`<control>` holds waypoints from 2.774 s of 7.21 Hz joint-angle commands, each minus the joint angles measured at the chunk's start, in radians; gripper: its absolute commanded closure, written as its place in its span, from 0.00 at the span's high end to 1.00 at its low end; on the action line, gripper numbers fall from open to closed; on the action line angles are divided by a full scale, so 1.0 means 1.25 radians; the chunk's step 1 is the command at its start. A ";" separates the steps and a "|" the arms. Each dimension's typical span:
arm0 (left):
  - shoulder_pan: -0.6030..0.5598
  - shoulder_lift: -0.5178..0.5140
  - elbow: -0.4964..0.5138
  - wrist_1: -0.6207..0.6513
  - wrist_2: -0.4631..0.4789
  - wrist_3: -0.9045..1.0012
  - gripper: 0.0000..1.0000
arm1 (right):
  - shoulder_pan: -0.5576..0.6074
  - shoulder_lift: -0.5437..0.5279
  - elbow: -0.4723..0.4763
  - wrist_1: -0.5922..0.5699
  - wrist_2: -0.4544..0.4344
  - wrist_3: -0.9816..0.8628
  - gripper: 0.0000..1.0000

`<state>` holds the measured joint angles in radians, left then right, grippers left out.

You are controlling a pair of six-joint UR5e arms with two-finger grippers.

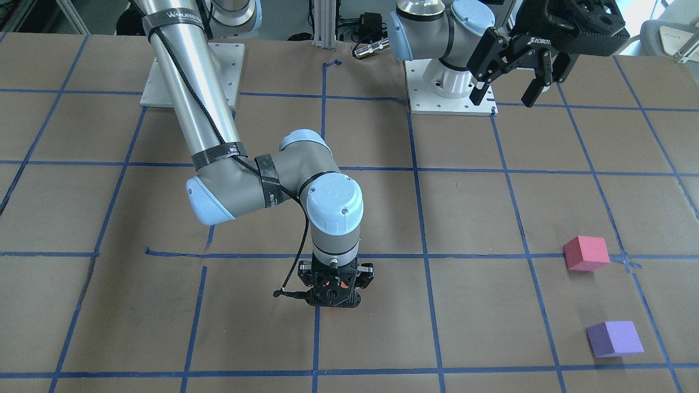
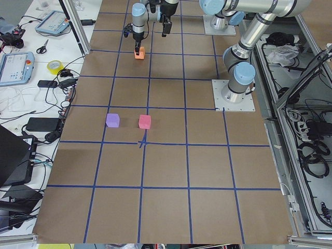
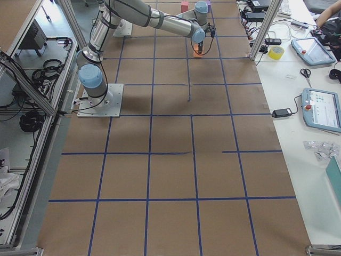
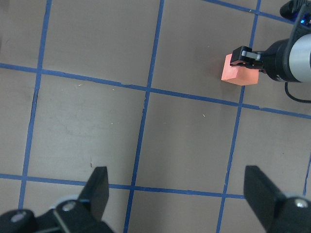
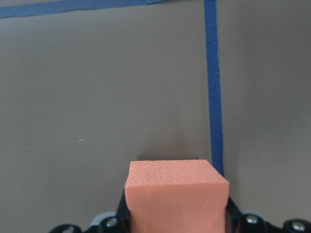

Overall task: Arrange blocks in a line
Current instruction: 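Carry the orange cube toward the table centre and set it down, then open and raise the right gripper while the left gripper reaches over the orange cube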

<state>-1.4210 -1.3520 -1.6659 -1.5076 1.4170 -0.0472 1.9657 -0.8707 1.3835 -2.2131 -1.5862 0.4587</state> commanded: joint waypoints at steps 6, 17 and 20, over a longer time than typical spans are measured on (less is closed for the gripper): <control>-0.018 -0.019 0.000 0.017 0.046 0.002 1.00 | -0.057 -0.146 0.011 0.134 0.005 -0.040 1.00; -0.225 -0.395 0.097 0.290 0.053 -0.051 1.00 | -0.285 -0.500 0.091 0.430 0.042 -0.390 1.00; -0.299 -0.547 0.128 0.406 0.043 -0.128 1.00 | -0.291 -0.545 0.137 0.440 0.034 -0.443 1.00</control>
<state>-1.7710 -1.9661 -1.5246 -1.0452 1.4787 -0.1843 1.6038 -1.5314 1.5376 -1.6659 -1.5379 -0.0781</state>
